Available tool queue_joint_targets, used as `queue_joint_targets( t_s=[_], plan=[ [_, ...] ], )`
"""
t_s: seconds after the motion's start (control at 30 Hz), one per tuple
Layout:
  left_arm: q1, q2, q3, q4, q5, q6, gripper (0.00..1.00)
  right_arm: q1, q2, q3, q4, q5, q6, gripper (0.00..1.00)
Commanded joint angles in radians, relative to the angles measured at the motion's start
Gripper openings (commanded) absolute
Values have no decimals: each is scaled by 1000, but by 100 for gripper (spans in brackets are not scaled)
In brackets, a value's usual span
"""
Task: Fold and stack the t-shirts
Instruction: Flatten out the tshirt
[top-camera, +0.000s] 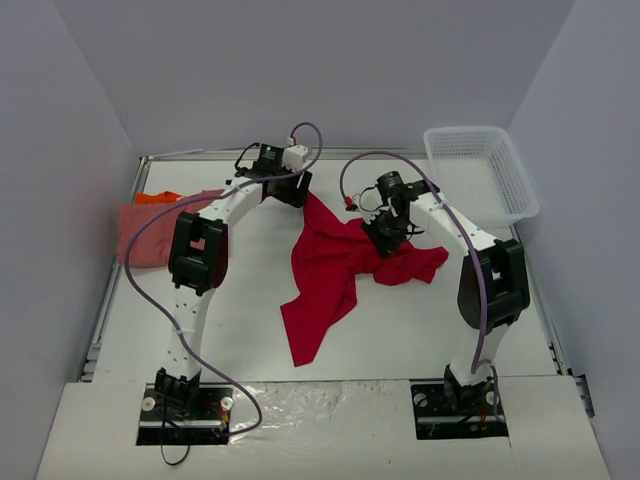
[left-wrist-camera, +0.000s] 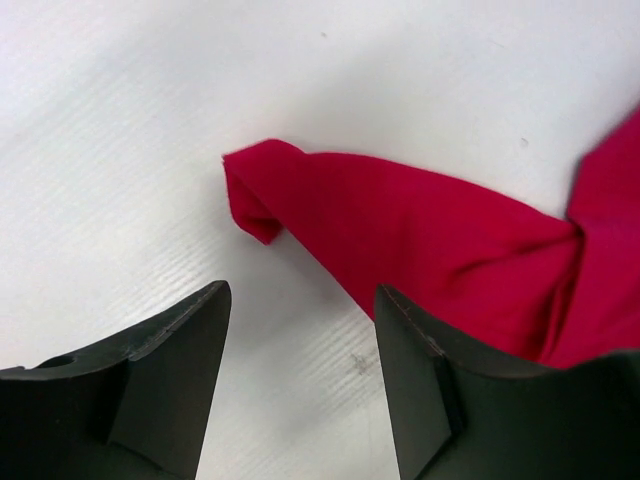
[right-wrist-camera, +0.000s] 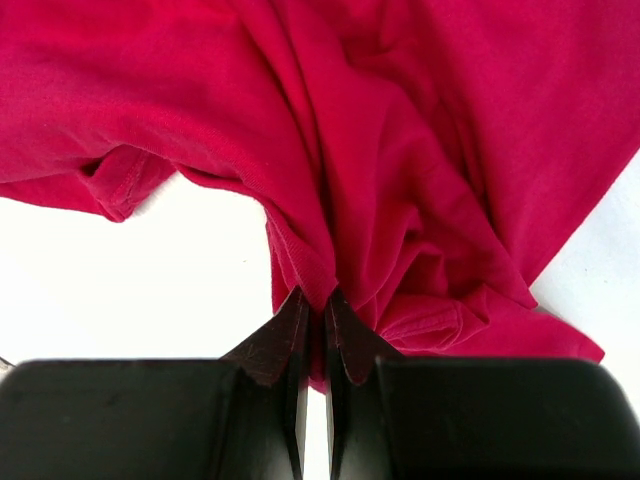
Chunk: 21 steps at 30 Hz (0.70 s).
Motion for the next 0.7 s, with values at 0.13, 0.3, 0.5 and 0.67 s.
queue_joint_targets(
  t_s=[0.13, 0.3, 0.5, 0.67],
  plan=[
    [7, 49, 133, 35, -65, -36, 59, -9, 34, -8, -54, -18, -21, 0],
    [5, 118, 216, 4, -38, -36, 58, -9, 49, -5, -54, -24, -21, 0],
    [4, 169, 271, -20, -24, -67, 42, -9, 61, -3, -54, -21, -19, 0],
    [4, 204, 305, -57, -11, -64, 23, -9, 66, 4, -55, -16, -19, 0]
  ],
)
